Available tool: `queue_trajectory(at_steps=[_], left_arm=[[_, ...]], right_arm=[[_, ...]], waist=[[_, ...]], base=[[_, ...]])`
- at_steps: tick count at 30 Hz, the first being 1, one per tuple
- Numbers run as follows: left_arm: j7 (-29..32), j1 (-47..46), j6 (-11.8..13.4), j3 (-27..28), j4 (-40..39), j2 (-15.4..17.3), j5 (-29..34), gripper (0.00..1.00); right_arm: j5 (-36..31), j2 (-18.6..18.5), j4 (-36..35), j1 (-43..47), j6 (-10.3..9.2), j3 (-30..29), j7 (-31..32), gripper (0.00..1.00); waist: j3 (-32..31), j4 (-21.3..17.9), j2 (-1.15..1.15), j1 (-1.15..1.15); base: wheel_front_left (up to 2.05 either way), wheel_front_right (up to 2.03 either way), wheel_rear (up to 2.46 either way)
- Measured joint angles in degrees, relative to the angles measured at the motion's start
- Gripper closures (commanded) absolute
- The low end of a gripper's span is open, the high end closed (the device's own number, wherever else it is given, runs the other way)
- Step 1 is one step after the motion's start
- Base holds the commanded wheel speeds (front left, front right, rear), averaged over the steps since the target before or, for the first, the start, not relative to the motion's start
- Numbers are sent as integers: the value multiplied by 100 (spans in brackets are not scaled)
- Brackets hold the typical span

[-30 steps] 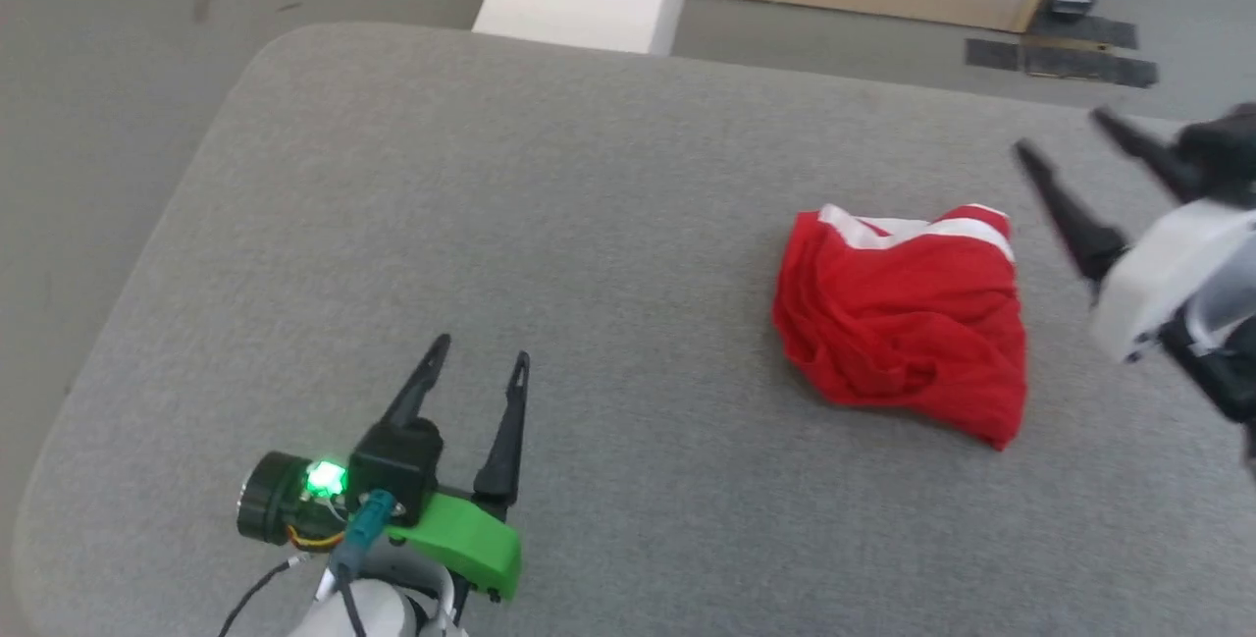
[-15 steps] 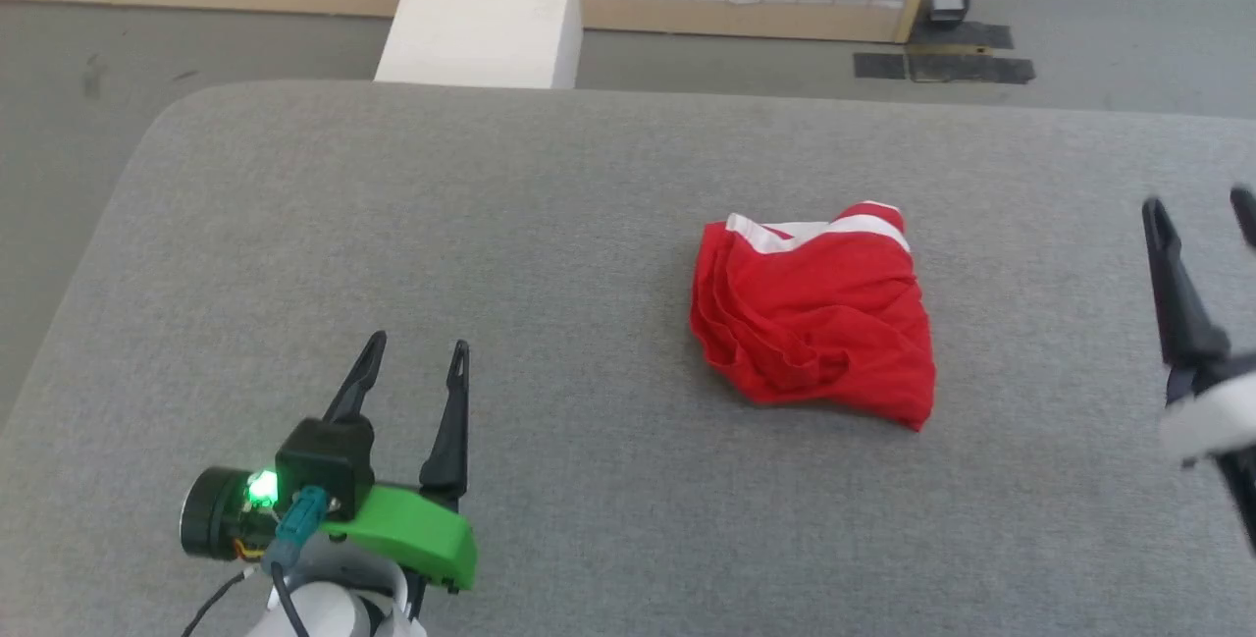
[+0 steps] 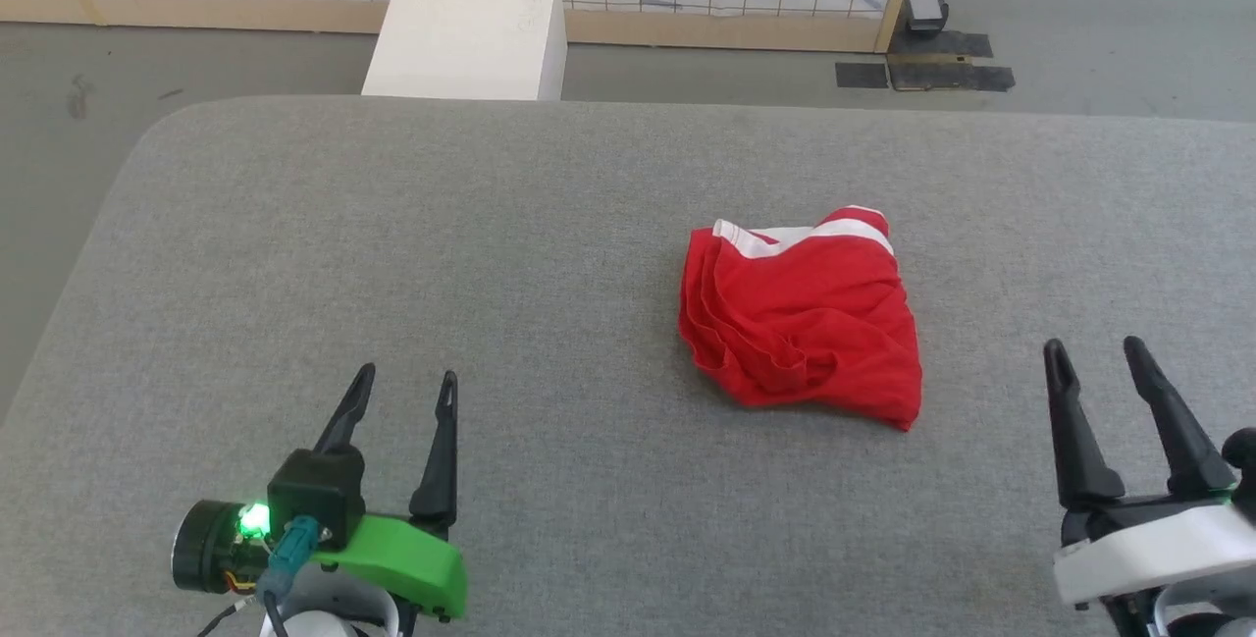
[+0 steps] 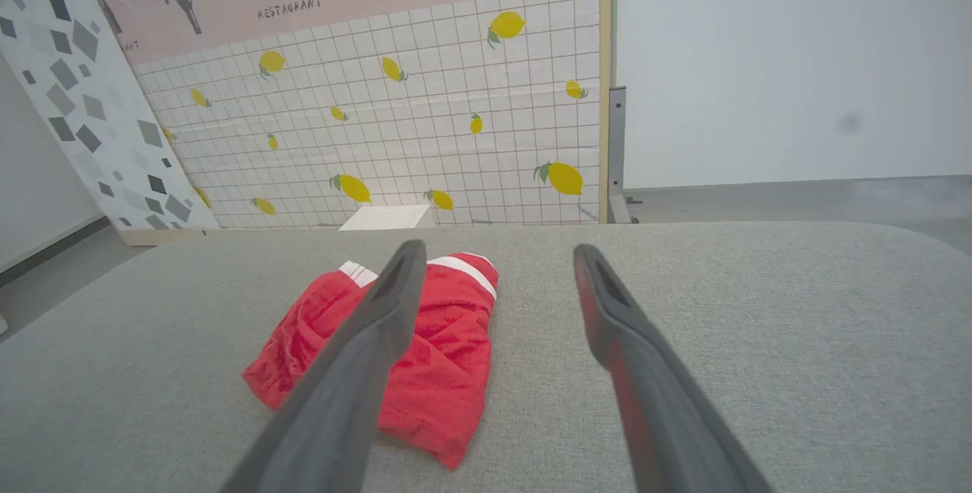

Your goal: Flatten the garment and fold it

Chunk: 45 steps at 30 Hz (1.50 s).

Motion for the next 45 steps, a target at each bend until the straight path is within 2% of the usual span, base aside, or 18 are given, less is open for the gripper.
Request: queue_trajectory(at_steps=[10, 14, 17, 22, 25, 30, 35, 45], left_arm=[[-62, 2, -101, -167, -19, -12, 103, 0], [-59, -17, -119, -237, -34, -46, 130, 0], [-54, -32, -163, -298, -42, -70, 160, 0], [-53, -102, -211, -356, -29, -93, 194, 0], [-53, -154, -250, -415, -9, -112, 221, 0], [-54, -267, -276, -500, 32, -188, 344, 0], [-62, -394, -312, -545, 119, -326, 372, 0], [-86, -519, -366, -571, 233, -454, 432, 0]], right_arm=[[-30, 1, -111, 48, 0, -30, 151, 0], [180, -245, -118, -48, 0, -7, 740, 0], [582, -548, -73, -410, 0, 73, 1572, 0], [1406, -1017, 242, -1305, 1, 137, 3300, 0], [1859, -1007, 719, -1886, 0, -40, 4547, 0], [1741, -788, 1354, -2679, 0, -407, 5948, 0], [1335, -531, 1816, -3182, 0, -697, 6329, 0], [639, -265, 2293, -3339, 0, -661, 6315, 0]], waist=[[79, 90, 0, 0], [194, 158, 0, 0], [323, 221, 0, 0], [585, 353, 0, 0], [751, 467, 0, 0], [956, 709, 0, 0], [1129, 940, 0, 0], [1424, 1276, 0, 0]], base=[[0, 0, 0], [0, 0, 0], [0, 0, 0], [0, 0, 0], [0, 0, 0], [0, 0, 0], [0, 0, 0], [0, 0, 0]])
